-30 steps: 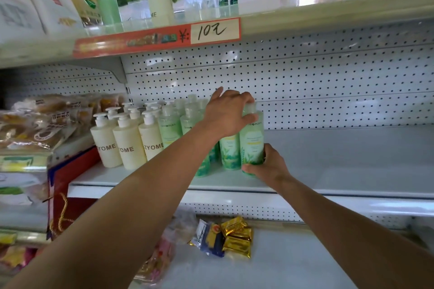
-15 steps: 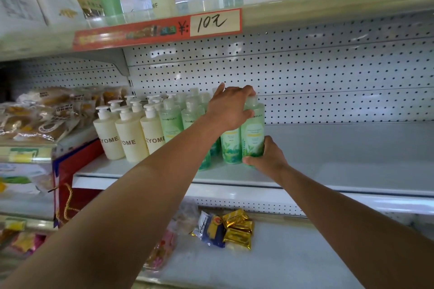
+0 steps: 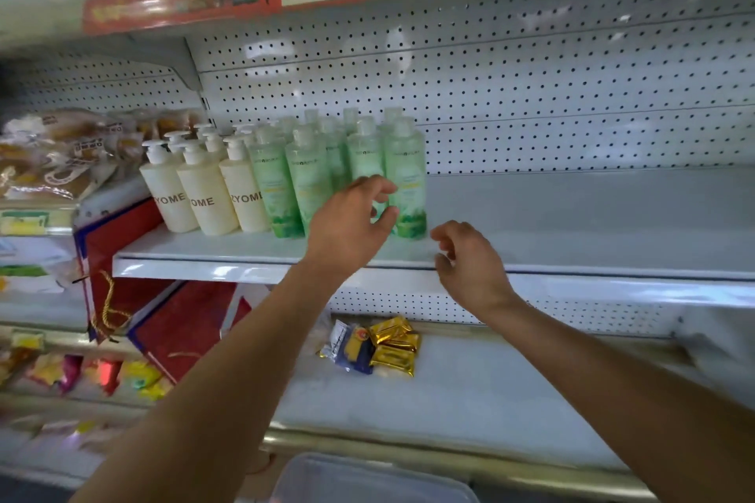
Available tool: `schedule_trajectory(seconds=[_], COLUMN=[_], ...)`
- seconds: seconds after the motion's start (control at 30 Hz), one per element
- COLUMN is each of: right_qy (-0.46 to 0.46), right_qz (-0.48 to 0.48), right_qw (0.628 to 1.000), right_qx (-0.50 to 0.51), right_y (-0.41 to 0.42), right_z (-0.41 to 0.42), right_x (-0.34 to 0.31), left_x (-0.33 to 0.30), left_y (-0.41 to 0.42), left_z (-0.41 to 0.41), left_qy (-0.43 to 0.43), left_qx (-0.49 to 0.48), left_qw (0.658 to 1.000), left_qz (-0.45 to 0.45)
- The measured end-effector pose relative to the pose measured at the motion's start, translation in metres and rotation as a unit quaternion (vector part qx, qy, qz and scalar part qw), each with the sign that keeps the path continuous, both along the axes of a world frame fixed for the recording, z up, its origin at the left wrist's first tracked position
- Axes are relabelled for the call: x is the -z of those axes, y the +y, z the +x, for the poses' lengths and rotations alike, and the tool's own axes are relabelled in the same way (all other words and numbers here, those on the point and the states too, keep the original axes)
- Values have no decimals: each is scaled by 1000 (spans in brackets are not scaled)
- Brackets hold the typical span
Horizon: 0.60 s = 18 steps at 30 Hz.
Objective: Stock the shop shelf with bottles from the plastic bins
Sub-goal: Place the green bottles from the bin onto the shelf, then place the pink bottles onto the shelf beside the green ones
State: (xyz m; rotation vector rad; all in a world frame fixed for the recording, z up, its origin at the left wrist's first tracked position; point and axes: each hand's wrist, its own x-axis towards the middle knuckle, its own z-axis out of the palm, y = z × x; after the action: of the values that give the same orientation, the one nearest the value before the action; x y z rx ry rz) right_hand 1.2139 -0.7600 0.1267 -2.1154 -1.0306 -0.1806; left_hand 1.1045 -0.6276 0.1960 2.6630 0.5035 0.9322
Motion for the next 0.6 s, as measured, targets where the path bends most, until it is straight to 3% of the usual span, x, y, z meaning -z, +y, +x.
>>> schedule_trajectory(seconds=[0.2,0.4,0.6], right_qy=[-27,87,232], right_qz=[6,-104,-251], right_qw=[999,989,938], right_qx=[-40,-62,-61], right_y=[-30,-42,-50], right_z=[-33,-69,-103], right_x=[40,127,237], left_x=[79,180,297], left_y=[-20,-26,-32], left_z=[-39,-75,-103], left_qy=[79,171,227], left_qx=[-45,-42,-67], left_qw=[988,952,874], left_qz=[-123,-251,-425])
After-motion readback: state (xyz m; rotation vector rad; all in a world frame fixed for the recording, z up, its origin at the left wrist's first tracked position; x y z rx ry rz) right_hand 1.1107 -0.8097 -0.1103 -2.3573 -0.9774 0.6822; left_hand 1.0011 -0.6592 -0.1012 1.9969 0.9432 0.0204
